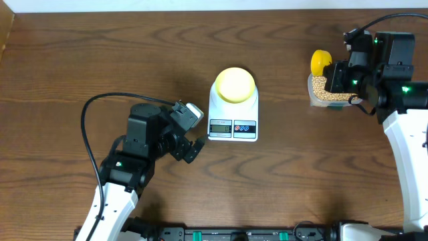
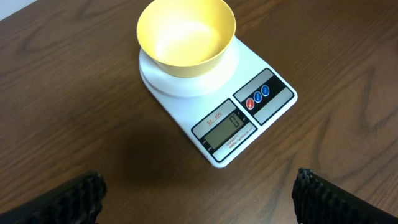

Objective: Scoop item into bowl and weigh 50g on scale

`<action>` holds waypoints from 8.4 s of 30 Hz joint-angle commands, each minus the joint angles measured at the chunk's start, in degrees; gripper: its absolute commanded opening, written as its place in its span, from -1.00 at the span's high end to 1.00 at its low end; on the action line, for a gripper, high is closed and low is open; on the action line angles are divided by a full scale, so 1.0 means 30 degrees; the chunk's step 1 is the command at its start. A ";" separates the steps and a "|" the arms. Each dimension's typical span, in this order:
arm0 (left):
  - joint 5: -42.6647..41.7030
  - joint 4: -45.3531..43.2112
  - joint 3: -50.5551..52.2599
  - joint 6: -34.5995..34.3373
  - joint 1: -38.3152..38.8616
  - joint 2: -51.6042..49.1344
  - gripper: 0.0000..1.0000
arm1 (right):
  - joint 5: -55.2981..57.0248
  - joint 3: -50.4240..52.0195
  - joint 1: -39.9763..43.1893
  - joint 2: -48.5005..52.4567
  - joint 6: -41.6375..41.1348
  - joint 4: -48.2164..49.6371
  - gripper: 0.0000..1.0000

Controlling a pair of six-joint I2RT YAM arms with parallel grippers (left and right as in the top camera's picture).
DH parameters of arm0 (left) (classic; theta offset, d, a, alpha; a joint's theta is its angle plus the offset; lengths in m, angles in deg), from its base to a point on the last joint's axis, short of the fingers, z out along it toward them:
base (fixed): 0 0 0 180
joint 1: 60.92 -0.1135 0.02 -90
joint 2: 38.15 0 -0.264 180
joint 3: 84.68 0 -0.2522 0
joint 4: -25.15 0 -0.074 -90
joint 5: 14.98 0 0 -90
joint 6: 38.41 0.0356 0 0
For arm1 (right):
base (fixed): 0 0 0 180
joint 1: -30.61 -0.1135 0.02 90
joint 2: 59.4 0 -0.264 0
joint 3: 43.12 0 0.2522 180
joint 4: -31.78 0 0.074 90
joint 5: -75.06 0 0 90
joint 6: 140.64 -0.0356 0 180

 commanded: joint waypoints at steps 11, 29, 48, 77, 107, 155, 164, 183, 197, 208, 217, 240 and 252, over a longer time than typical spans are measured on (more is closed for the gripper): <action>-0.0240 -0.0022 -0.0226 0.0051 -0.0080 0.0095 -0.95 | -0.0138 -0.0357 0.0044 -0.0015 0.0262 -0.0007 0.98; -0.0248 -0.0022 -0.0226 0.0051 -0.0080 0.0095 -0.95 | -0.0627 -0.0357 0.0044 -0.0015 0.0357 -0.0918 0.98; -0.0240 -0.0022 -0.0226 0.0051 -0.0080 0.0095 -0.95 | -0.2616 -0.2645 0.0044 -0.0007 0.1290 -0.2521 0.98; -0.0248 -0.0022 -0.0226 0.0051 -0.0080 0.0095 -0.95 | 0.2463 -1.9424 0.0393 0.9828 0.1333 -1.4054 0.98; -0.0248 -0.0029 -0.0226 0.0051 -0.0080 0.0095 -0.95 | 0.8357 -1.4331 0.1625 1.1242 0.5268 -1.4564 0.98; -0.0240 -0.0022 -0.0226 0.0051 -0.0080 0.0095 -0.95 | 0.1209 -0.6557 0.3155 1.1249 0.4962 -0.7176 0.98; -0.0248 -0.0022 -0.0226 0.0051 -0.0080 0.0095 -0.95 | -0.1457 -0.5989 0.3585 1.1249 0.4364 -0.6623 0.98; -0.0240 -0.0015 -0.0226 0.0051 -0.0080 0.0095 -0.95 | -0.6018 -0.4838 0.6091 1.1249 0.3687 -0.5566 0.98; -0.0248 -0.0022 -0.0226 0.0051 -0.0080 0.0095 -0.95 | -0.9989 -0.4838 0.9406 1.1249 0.3898 -0.5807 0.98; -0.0240 -0.0022 -0.0226 0.0051 -0.0080 0.0095 -0.95 | -1.2174 -0.4925 1.0426 1.1242 0.4605 -0.6586 0.98; -0.0240 -0.0015 -0.0226 0.0051 -0.0080 0.0095 -0.95 | -1.2764 -0.5311 1.0418 1.1242 0.5574 -0.8145 0.98; -0.0240 -0.0022 -0.0226 0.0051 -0.0080 0.0095 -0.95 | -1.5664 -0.5311 0.9916 1.1242 0.6404 -0.8342 0.98; -0.0240 -0.0022 -0.0226 0.0051 -0.0080 0.0095 -0.95 | -1.7092 -0.5530 0.7504 1.1242 0.5530 -0.7825 0.98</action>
